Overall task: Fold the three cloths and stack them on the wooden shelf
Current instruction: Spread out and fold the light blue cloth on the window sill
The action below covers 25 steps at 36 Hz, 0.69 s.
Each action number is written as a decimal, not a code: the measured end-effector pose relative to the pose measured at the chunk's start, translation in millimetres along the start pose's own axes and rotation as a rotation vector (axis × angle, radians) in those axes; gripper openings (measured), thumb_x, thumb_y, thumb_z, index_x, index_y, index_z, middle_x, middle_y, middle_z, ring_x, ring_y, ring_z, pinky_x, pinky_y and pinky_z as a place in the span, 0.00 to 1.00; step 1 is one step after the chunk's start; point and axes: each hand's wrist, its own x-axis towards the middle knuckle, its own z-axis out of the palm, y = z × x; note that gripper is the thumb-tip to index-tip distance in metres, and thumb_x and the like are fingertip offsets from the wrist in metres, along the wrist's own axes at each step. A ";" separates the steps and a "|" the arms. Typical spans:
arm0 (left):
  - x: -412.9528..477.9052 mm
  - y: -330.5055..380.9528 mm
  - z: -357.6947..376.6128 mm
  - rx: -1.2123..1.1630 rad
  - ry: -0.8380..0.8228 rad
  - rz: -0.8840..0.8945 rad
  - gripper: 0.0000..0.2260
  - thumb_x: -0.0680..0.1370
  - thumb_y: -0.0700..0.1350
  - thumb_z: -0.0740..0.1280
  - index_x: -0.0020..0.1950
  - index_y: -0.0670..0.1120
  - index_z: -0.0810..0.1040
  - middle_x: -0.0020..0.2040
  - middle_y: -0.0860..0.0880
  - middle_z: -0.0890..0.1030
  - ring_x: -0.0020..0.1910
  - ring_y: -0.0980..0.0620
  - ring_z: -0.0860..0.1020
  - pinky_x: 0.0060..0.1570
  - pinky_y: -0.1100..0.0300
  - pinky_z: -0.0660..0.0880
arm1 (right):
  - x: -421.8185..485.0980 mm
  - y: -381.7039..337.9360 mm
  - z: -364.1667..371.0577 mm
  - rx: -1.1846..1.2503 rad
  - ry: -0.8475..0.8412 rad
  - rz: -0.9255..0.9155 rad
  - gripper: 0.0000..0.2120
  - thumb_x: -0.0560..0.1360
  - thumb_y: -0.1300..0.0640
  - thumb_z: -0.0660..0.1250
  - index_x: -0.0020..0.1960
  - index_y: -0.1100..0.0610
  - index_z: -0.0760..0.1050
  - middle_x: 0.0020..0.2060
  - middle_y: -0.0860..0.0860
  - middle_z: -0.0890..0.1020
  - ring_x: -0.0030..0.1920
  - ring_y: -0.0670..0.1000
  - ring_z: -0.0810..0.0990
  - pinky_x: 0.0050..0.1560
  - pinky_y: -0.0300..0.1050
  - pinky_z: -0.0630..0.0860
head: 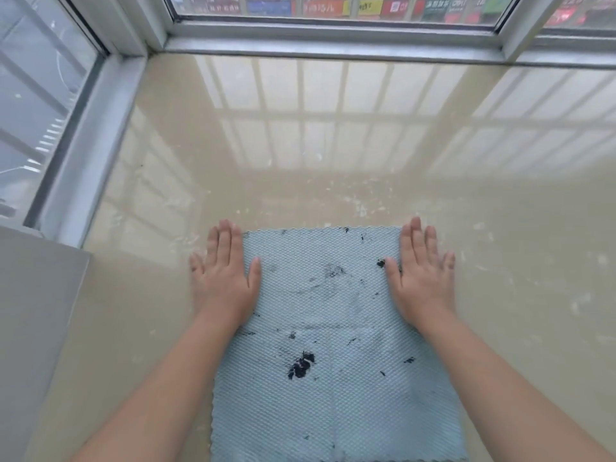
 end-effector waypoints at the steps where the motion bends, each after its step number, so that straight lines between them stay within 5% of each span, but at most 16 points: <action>1: -0.8 1.4 -0.8 0.009 -0.003 -0.009 0.28 0.81 0.56 0.43 0.75 0.48 0.34 0.74 0.51 0.30 0.74 0.54 0.33 0.72 0.48 0.37 | -0.4 -0.9 -0.9 -0.008 -0.014 0.011 0.28 0.77 0.42 0.34 0.71 0.51 0.28 0.71 0.46 0.28 0.72 0.47 0.29 0.71 0.56 0.34; 6: -20.2 23.7 -1.8 -0.036 0.104 0.083 0.29 0.75 0.59 0.35 0.71 0.50 0.27 0.72 0.52 0.26 0.72 0.54 0.29 0.68 0.49 0.30 | -13.3 -25.6 -8.4 0.012 0.019 -0.011 0.28 0.81 0.45 0.40 0.71 0.53 0.27 0.71 0.47 0.28 0.72 0.50 0.28 0.70 0.56 0.31; 10: -51.2 51.9 13.1 -0.145 0.136 0.264 0.27 0.76 0.54 0.39 0.74 0.49 0.39 0.75 0.53 0.38 0.74 0.55 0.36 0.70 0.50 0.33 | -38.6 -58.6 5.7 0.096 0.031 -0.186 0.28 0.73 0.44 0.29 0.70 0.52 0.27 0.69 0.45 0.28 0.70 0.50 0.26 0.68 0.54 0.29; 15: -79.5 63.9 44.2 -0.158 0.124 0.331 0.22 0.80 0.49 0.49 0.74 0.44 0.61 0.74 0.49 0.61 0.74 0.50 0.56 0.68 0.41 0.57 | -61.9 -73.1 45.0 0.069 0.124 -0.254 0.28 0.76 0.51 0.49 0.74 0.60 0.55 0.73 0.51 0.59 0.75 0.55 0.51 0.67 0.60 0.58; 19: -86.7 50.1 58.8 -0.078 0.124 0.325 0.23 0.82 0.53 0.39 0.75 0.50 0.55 0.75 0.53 0.58 0.76 0.57 0.45 0.69 0.46 0.49 | -65.8 -62.6 57.0 0.043 0.195 -0.329 0.26 0.78 0.50 0.47 0.74 0.56 0.53 0.74 0.49 0.57 0.76 0.50 0.40 0.70 0.56 0.47; 23: -85.8 48.9 55.0 -0.048 0.131 0.295 0.24 0.80 0.53 0.48 0.75 0.49 0.57 0.76 0.51 0.59 0.75 0.57 0.46 0.71 0.45 0.49 | -63.0 -50.0 49.7 0.021 0.158 -0.292 0.28 0.77 0.47 0.48 0.75 0.55 0.55 0.74 0.48 0.59 0.75 0.52 0.49 0.70 0.59 0.52; 25: -88.2 45.1 51.4 -0.054 0.109 0.247 0.26 0.79 0.54 0.48 0.76 0.49 0.54 0.76 0.51 0.55 0.75 0.54 0.48 0.70 0.44 0.50 | -63.9 -38.3 47.0 0.040 0.126 -0.262 0.29 0.77 0.45 0.44 0.76 0.54 0.49 0.75 0.47 0.51 0.75 0.52 0.46 0.71 0.59 0.47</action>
